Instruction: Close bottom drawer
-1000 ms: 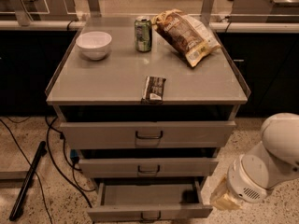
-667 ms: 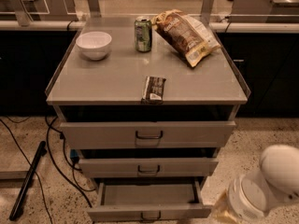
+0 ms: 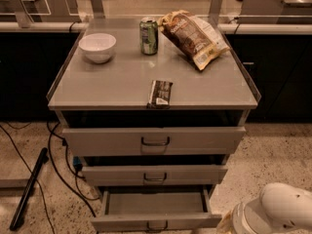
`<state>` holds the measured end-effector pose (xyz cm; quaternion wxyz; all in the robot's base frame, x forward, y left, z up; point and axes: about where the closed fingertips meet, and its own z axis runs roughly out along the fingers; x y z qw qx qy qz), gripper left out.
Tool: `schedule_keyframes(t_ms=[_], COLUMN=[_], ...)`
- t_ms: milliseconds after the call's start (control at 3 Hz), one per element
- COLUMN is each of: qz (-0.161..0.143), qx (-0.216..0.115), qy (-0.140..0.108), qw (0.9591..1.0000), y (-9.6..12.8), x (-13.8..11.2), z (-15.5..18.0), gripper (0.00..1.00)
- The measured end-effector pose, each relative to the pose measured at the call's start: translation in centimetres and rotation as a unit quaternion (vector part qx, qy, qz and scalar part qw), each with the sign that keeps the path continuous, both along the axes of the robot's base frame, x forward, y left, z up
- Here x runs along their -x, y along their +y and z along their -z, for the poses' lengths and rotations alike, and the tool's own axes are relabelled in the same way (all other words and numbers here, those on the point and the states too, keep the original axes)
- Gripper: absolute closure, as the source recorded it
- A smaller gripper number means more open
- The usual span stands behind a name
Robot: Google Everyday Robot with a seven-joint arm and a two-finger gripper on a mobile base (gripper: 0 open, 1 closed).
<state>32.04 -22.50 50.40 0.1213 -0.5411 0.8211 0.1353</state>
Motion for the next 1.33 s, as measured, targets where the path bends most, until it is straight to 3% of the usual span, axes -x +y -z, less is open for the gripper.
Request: schedule_keyframes(t_ms=[333, 667, 1000, 1333], qz=[-0.001, -0.001, -0.001, -0.025], qx=[-0.010, -0.011, -0.036, -0.084], qy=[0.017, 0.016, 0.005, -0.037], qw=[0.9998, 0.9998, 0.9993, 0.9955], y=[0.4, 0.4, 0.4, 1.5], x=[0.7, 0.7, 0.3, -1.8], z=[2.2, 2.2, 5.7, 12.3], gripper=[1.00, 1.00, 1.00, 1.00])
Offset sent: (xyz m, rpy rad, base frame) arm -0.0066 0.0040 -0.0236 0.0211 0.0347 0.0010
